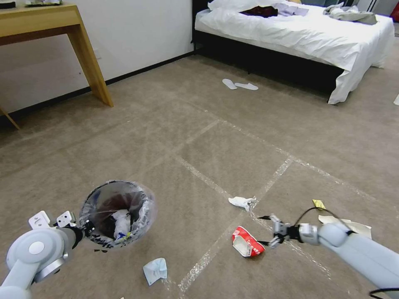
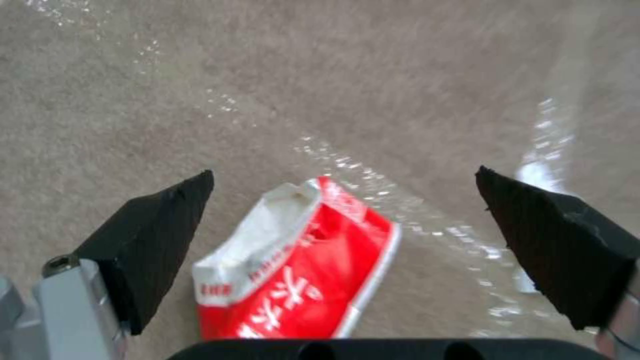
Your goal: Pick up the trash bin and place the garbage on the floor into it.
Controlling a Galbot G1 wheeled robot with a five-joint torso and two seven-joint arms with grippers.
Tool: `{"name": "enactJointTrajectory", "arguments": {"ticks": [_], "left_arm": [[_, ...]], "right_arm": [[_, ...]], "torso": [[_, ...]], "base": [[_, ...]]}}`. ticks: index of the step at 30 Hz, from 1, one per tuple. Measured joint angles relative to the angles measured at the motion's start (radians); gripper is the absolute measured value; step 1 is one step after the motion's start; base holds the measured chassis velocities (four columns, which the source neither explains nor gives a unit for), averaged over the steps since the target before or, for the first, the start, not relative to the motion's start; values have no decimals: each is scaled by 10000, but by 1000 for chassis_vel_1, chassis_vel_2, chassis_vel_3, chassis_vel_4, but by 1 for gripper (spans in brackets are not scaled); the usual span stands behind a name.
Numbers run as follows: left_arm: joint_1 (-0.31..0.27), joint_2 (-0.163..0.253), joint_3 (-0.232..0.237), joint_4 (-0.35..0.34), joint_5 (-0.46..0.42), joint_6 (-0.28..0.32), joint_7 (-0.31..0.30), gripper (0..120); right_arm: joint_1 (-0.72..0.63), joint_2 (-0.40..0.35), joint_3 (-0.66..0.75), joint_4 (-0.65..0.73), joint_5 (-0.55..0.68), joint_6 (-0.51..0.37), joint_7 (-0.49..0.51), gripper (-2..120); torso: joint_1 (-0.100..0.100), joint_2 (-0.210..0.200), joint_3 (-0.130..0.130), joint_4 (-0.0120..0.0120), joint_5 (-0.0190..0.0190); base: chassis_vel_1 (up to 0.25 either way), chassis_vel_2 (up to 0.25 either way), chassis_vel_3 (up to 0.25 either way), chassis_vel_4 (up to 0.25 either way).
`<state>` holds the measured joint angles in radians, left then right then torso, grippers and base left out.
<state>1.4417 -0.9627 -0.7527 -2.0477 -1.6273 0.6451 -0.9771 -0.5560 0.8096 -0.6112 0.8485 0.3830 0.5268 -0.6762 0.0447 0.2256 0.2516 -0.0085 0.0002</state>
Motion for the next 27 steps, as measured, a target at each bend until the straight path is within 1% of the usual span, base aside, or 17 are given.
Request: {"name": "enactJointTrajectory", "arguments": {"ticks": [1,2,4,5,8,11,13,16,22,27], "left_arm": [[3,-29,0,0,23,1,-1,0],[3,-29,0,0,23,1,-1,0],[-11,-77,6,-5,74,1,-14,0],[-11,-77,6,-5,74,1,-14,0],[-27,-142,1,-7,106,0,-18,0],[-27,-152,-13,0,117,0,-17,0],[9,-206,-87,2,171,-2,-7,0],[45,-265,-87,-18,245,-2,26,0],[43,-341,-46,-84,294,-6,30,0],[51,-342,-44,-126,295,-15,29,0]], "right_arm": [[190,156,-406,-160,190,-256,-46,100],[190,156,-406,-160,190,-256,-46,100],[472,365,-1175,-299,529,-819,28,100],[472,365,-1175,-299,529,-819,28,100],[681,594,-1734,-598,717,-1279,266,100],[698,652,-1807,-665,735,-1354,354,100],[735,994,-1900,-1126,315,-1562,853,100],[754,1211,-1941,-1381,26,-1635,1128,100],[770,1543,-1928,-1743,-99,-1677,1380,100],[754,1660,-1927,-1854,-129,-1697,1430,100]], "torso": [[1,0,0,-1,-7],[1,0,0,-1,-7],[0,0,0,-6,3],[0,0,0,-6,3],[0,0,0,-6,-4],[0,0,0,-6,-2],[0,0,0,-4,-1],[0,0,0,-4,0],[0,0,-1,-3,0],[0,0,-1,-5,-1]], "base": [[0,0,0,0],[0,0,0,0],[0,0,0,0],[0,0,0,0],[0,0,0,0],[0,0,0,0],[0,0,0,0],[0,0,0,0],[0,0,0,0],[0,0,0,0]]}}
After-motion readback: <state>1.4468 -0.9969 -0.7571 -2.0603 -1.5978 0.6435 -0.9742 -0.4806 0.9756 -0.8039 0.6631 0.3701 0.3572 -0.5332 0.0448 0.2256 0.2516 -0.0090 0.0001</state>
